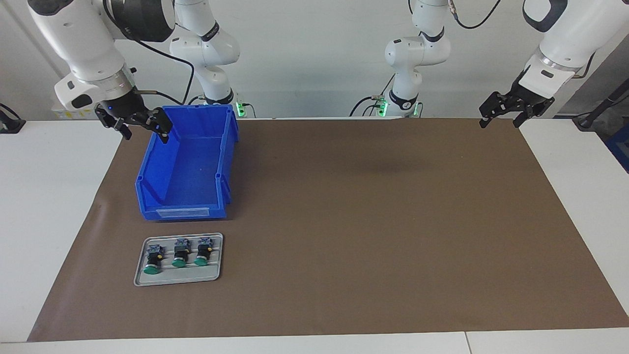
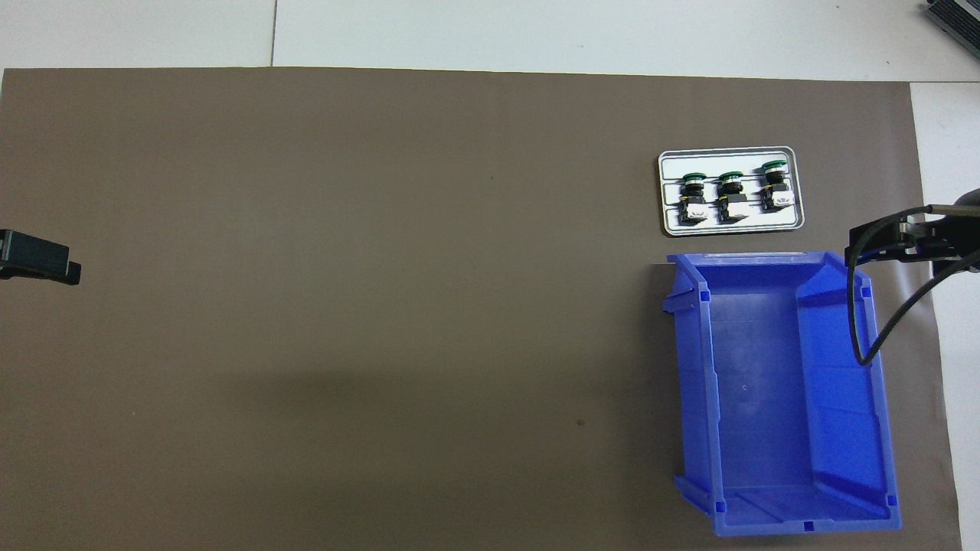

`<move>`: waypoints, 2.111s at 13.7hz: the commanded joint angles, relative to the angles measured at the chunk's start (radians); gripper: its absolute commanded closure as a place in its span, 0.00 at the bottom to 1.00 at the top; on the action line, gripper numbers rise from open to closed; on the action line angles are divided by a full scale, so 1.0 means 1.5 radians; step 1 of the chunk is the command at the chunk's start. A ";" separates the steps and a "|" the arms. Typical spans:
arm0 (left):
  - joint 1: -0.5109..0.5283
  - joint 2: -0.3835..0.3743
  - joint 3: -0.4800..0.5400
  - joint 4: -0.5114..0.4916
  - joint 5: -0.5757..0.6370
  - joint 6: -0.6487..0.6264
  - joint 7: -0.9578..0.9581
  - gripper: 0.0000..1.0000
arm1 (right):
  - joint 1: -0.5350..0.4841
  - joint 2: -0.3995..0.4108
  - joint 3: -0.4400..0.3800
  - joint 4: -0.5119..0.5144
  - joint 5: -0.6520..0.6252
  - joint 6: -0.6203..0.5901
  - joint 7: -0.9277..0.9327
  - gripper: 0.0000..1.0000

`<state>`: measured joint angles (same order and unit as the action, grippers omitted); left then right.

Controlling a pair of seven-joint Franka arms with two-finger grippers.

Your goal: Place and press button with both arms

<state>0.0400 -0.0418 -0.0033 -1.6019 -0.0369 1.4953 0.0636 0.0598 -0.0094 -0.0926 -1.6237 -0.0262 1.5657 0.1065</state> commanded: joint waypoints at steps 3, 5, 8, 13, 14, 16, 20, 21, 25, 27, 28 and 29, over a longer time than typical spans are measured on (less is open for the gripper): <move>0.005 -0.018 -0.004 -0.021 0.011 0.010 0.004 0.00 | -0.002 -0.013 0.004 -0.007 -0.009 -0.007 -0.011 0.00; 0.005 -0.018 -0.004 -0.021 0.011 0.010 0.004 0.00 | -0.002 -0.013 0.004 -0.010 -0.008 -0.003 -0.010 0.00; 0.005 -0.018 -0.004 -0.021 0.011 0.010 0.004 0.00 | -0.008 -0.019 0.004 -0.035 -0.014 0.057 -0.023 0.00; 0.005 -0.018 -0.004 -0.021 0.011 0.010 0.004 0.00 | -0.008 0.059 0.004 -0.070 -0.010 0.234 -0.075 0.00; 0.005 -0.018 -0.004 -0.021 0.011 0.011 0.004 0.00 | -0.004 0.097 0.004 -0.067 -0.006 0.275 -0.079 0.00; 0.005 -0.018 -0.004 -0.021 0.011 0.010 0.004 0.00 | -0.010 0.167 0.004 -0.061 0.009 0.372 -0.080 0.00; 0.005 -0.018 -0.004 -0.021 0.011 0.010 0.004 0.00 | -0.005 0.269 0.004 -0.048 0.036 0.471 -0.106 0.00; 0.005 -0.018 -0.004 -0.021 0.011 0.010 0.004 0.00 | -0.005 0.277 0.004 -0.059 0.037 0.492 -0.112 0.00; 0.005 -0.018 -0.004 -0.021 0.011 0.010 0.004 0.00 | -0.005 0.328 0.005 -0.062 0.038 0.547 -0.112 0.00; 0.005 -0.018 -0.004 -0.021 0.011 0.010 0.004 0.00 | -0.009 0.350 0.005 -0.064 0.067 0.568 -0.113 0.00; 0.005 -0.018 -0.004 -0.021 0.011 0.010 0.004 0.00 | -0.005 0.355 0.005 -0.067 0.077 0.579 -0.110 0.00; 0.005 -0.018 -0.004 -0.021 0.011 0.010 0.004 0.00 | -0.004 0.356 0.005 -0.070 0.078 0.582 -0.109 0.01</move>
<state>0.0400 -0.0418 -0.0033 -1.6019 -0.0369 1.4953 0.0636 0.0579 0.5151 -0.0912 -1.7227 0.0585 2.4122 -0.0303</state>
